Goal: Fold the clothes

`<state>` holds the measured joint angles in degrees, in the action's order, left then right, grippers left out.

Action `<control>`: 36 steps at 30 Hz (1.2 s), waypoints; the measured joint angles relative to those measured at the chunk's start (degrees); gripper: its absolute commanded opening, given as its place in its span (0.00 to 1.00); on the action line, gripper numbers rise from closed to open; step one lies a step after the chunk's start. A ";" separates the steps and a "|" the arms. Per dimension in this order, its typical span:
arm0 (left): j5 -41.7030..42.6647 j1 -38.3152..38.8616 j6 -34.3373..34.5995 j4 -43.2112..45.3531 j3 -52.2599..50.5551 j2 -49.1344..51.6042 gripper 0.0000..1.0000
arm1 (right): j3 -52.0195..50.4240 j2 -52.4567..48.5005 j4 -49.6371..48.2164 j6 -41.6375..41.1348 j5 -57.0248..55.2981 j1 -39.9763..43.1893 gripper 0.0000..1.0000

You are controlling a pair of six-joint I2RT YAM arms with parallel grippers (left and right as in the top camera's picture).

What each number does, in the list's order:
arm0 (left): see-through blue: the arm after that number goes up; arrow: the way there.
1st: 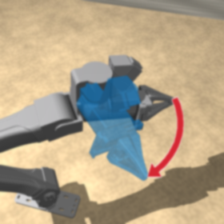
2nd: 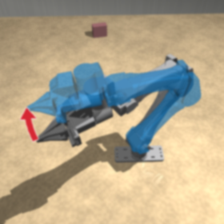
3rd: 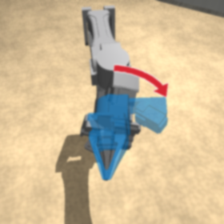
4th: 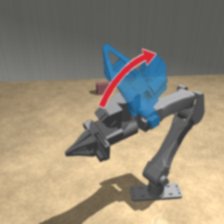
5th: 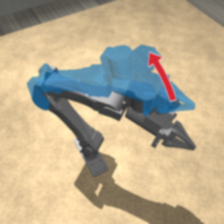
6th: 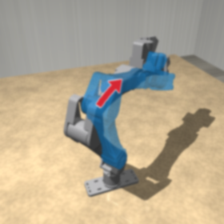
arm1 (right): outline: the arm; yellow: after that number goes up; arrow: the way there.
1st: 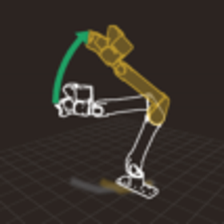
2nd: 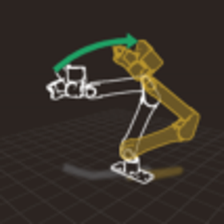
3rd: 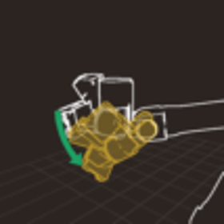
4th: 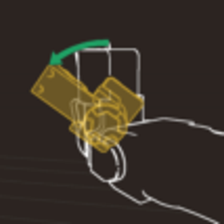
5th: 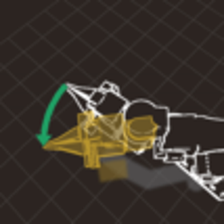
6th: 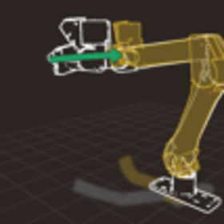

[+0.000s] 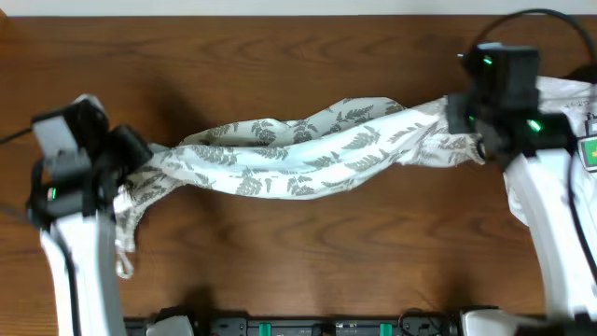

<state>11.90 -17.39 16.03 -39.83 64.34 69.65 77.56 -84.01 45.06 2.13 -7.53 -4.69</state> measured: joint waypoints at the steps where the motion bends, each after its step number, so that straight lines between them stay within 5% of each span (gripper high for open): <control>1: 0.31 0.00 0.04 1.60 0.00 2.32 0.06 | 0.00 -2.67 -1.33 0.28 0.42 0.00 0.01; 9: 4.74 2.62 0.87 19.23 3.72 22.18 0.06 | 3.15 -19.37 -20.26 1.97 2.97 0.00 0.01; 19: 5.35 6.16 -0.70 19.43 39.60 32.13 0.06 | 31.71 -20.24 -28.96 2.12 -0.81 1.99 0.01; 25: 4.44 5.55 -1.95 7.50 49.40 29.59 0.06 | 38.16 -17.16 -16.68 2.12 -1.11 5.73 0.01; 36: -3.82 5.60 -6.01 -20.70 46.69 35.98 0.06 | 35.15 -22.47 16.74 2.16 -1.05 7.52 0.01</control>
<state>8.08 -11.79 10.02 -60.53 111.02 105.62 112.71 -106.48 61.80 4.29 -8.58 2.83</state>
